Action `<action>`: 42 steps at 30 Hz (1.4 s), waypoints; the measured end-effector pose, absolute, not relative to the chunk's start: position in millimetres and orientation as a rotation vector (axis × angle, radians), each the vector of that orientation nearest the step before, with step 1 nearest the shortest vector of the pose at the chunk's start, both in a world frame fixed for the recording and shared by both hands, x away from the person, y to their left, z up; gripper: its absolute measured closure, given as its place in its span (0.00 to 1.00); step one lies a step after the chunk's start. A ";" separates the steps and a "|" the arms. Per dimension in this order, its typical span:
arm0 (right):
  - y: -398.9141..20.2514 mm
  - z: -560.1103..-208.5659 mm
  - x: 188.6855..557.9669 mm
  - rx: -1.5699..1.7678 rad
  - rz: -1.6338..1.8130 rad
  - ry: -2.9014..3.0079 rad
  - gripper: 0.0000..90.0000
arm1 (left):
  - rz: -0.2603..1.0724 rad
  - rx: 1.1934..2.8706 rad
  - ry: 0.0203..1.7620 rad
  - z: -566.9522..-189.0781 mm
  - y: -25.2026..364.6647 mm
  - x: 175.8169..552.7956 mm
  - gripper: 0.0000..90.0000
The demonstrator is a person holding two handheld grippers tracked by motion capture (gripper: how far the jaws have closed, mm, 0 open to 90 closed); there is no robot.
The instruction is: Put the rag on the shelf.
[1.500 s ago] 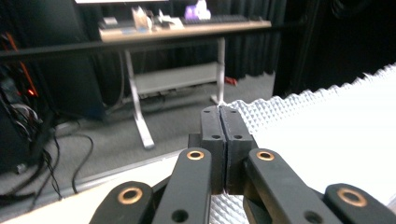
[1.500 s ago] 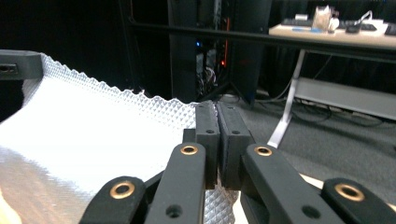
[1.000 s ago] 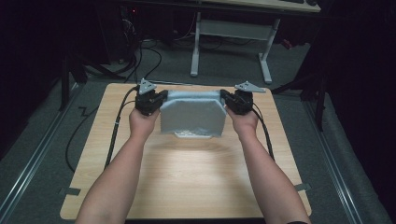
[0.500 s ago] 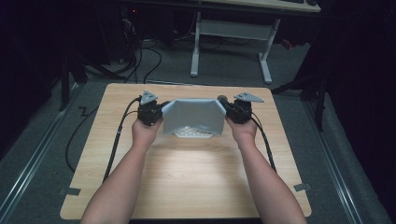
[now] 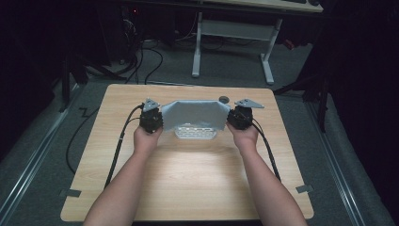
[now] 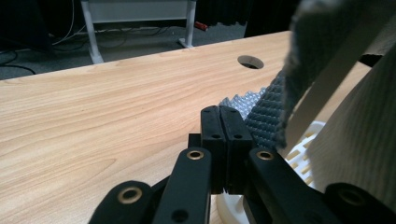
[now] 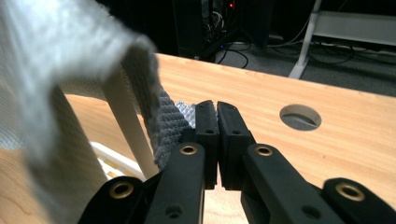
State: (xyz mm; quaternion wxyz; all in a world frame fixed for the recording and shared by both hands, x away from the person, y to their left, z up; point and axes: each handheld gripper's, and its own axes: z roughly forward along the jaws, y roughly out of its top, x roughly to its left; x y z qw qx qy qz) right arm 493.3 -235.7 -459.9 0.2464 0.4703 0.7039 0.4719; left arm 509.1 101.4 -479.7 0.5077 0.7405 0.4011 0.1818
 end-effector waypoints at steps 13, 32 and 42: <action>-234.2 -464.6 492.6 1.290 1.266 1.940 0.94 | 0.434 1.772 0.992 -481.2 104.7 504.7 0.98; -243.3 -446.1 491.4 1.290 1.257 1.916 0.72 | 0.469 1.707 1.058 -465.6 131.3 503.1 0.71; -262.0 -438.6 482.2 1.314 1.232 1.896 0.64 | 0.497 1.714 1.060 -462.0 149.6 492.9 0.69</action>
